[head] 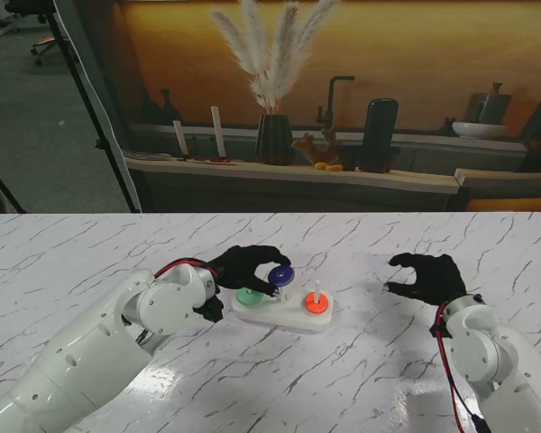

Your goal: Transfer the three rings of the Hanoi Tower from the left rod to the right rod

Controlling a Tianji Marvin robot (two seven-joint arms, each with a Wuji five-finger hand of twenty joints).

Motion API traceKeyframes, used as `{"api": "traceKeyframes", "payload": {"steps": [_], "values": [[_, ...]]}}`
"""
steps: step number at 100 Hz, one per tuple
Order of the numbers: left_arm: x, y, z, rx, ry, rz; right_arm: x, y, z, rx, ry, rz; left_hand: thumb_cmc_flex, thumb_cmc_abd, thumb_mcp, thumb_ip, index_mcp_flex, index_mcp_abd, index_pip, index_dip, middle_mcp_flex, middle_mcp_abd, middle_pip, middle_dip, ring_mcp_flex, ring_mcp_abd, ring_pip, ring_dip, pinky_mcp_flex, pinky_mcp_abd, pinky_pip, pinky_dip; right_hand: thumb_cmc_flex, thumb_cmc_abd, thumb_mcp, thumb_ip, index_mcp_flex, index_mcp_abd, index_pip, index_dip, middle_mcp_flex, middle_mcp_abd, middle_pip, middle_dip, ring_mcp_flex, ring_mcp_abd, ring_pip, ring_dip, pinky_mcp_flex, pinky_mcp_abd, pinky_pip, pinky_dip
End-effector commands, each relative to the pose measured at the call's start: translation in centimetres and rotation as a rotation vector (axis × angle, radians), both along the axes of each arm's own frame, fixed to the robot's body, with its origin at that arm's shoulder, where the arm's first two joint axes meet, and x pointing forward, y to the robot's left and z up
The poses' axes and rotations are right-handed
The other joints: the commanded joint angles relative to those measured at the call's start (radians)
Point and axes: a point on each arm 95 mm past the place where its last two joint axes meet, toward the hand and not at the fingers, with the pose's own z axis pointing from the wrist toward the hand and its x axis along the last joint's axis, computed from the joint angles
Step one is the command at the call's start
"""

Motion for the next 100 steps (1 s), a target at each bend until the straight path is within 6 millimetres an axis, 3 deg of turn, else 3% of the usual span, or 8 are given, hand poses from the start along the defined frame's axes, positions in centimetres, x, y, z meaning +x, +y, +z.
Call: {"api": "traceKeyframes", "payload": {"steps": [1, 28, 37, 52, 60, 67, 88, 100], "values": [[0.0, -0.3, -0.4, 0.002, 0.021, -0.015, -0.2, 0.3, -0.3, 0.008, 0.004, 0.003, 0.059, 0.093, 0.029, -0.001, 0.066, -0.051, 0.046, 0.000, -0.004, -0.002, -0.009, 0.004, 0.013, 0.000, 0.019, 0.010, -0.006, 0.012, 0.047, 0.012, 0.012, 0.005, -0.017, 0.025, 0.009, 0.010, 0.005, 0.006, 0.015, 0.001, 0.013, 0.000, 0.018, -0.003, 0.016, 0.011, -0.004, 0.319, 0.021, 0.013], [0.2, -0.4, -1.2, 0.028, 0.031, -0.014, -0.1, 0.2, -0.2, 0.007, -0.003, 0.001, 0.065, 0.065, 0.028, 0.002, 0.053, -0.049, 0.042, -0.005, -0.009, -0.002, -0.010, 0.004, 0.004, -0.005, 0.014, 0.008, -0.012, 0.012, 0.042, 0.009, 0.012, 0.005, -0.017, 0.025, 0.009, 0.009, 0.006, 0.006, 0.014, 0.003, 0.014, 0.000, 0.017, -0.003, 0.015, 0.011, -0.004, 0.319, 0.021, 0.013], [0.2, -0.2, -1.6, 0.044, 0.028, -0.017, -0.1, 0.2, -0.2, 0.007, -0.004, 0.003, 0.043, -0.025, 0.048, 0.039, -0.011, -0.027, -0.024, -0.052, -0.059, -0.002, -0.030, -0.009, -0.045, -0.011, -0.045, -0.038, -0.046, 0.011, -0.064, -0.049, 0.011, 0.004, -0.017, 0.025, 0.009, 0.009, 0.006, 0.006, 0.015, 0.003, 0.014, 0.000, 0.018, -0.003, 0.016, 0.011, -0.004, 0.319, 0.021, 0.013], [0.1, 0.1, -2.0, 0.081, 0.007, -0.035, 0.0, 0.2, -0.1, 0.008, -0.005, 0.007, -0.005, -0.119, 0.113, 0.057, -0.097, 0.010, -0.102, -0.097, -0.156, 0.010, -0.070, -0.029, -0.120, -0.011, -0.116, -0.096, -0.081, -0.003, -0.211, -0.102, 0.012, 0.005, -0.017, 0.025, 0.009, 0.008, 0.006, 0.006, 0.015, 0.002, 0.014, 0.000, 0.018, -0.002, 0.015, 0.011, -0.004, 0.320, 0.021, 0.013], [-0.1, 0.3, -2.1, 0.117, 0.018, -0.058, 0.0, 0.3, -0.1, 0.007, -0.006, 0.009, -0.039, -0.154, 0.157, 0.056, -0.160, 0.041, -0.141, -0.117, -0.253, 0.020, -0.095, -0.039, -0.192, -0.021, -0.160, -0.130, -0.110, -0.020, -0.311, -0.130, 0.011, 0.004, -0.017, 0.025, 0.009, 0.009, 0.005, 0.006, 0.016, 0.001, 0.014, 0.000, 0.018, -0.002, 0.016, 0.011, -0.004, 0.320, 0.021, 0.013], [-0.2, 0.4, -2.1, 0.150, 0.020, -0.082, 0.1, 0.3, -0.1, 0.008, -0.007, 0.010, -0.094, -0.184, 0.224, 0.037, -0.216, 0.069, -0.174, -0.143, -0.276, 0.035, -0.134, -0.145, -0.256, -0.029, -0.190, -0.157, -0.119, -0.032, -0.440, -0.149, 0.011, 0.004, -0.017, 0.025, 0.009, 0.008, 0.005, 0.006, 0.015, 0.001, 0.014, 0.000, 0.018, -0.004, 0.015, 0.011, -0.004, 0.320, 0.021, 0.013], [-0.3, 0.6, -1.5, 0.170, 0.042, -0.108, 0.2, 0.4, 0.0, 0.006, -0.013, 0.016, -0.123, -0.184, 0.236, 0.023, -0.278, 0.084, -0.209, -0.192, -0.293, 0.046, -0.150, -0.311, -0.303, -0.031, -0.211, -0.179, -0.125, -0.038, -0.566, -0.122, 0.012, 0.003, -0.017, 0.025, 0.008, 0.009, 0.005, 0.006, 0.014, 0.002, 0.013, 0.000, 0.017, -0.002, 0.015, 0.011, -0.004, 0.320, 0.021, 0.013], [-0.5, 0.9, -1.0, 0.152, 0.034, -0.095, 0.3, 0.7, 0.1, 0.012, -0.016, 0.025, -0.131, -0.172, 0.229, 0.021, -0.281, 0.082, -0.209, -0.196, -0.292, 0.045, -0.150, -0.317, -0.305, -0.029, -0.212, -0.181, -0.126, -0.038, -0.577, -0.116, 0.011, 0.002, -0.017, 0.025, 0.007, 0.008, 0.005, 0.006, 0.015, 0.002, 0.014, 0.000, 0.018, -0.003, 0.016, 0.011, -0.004, 0.320, 0.021, 0.013]]}}
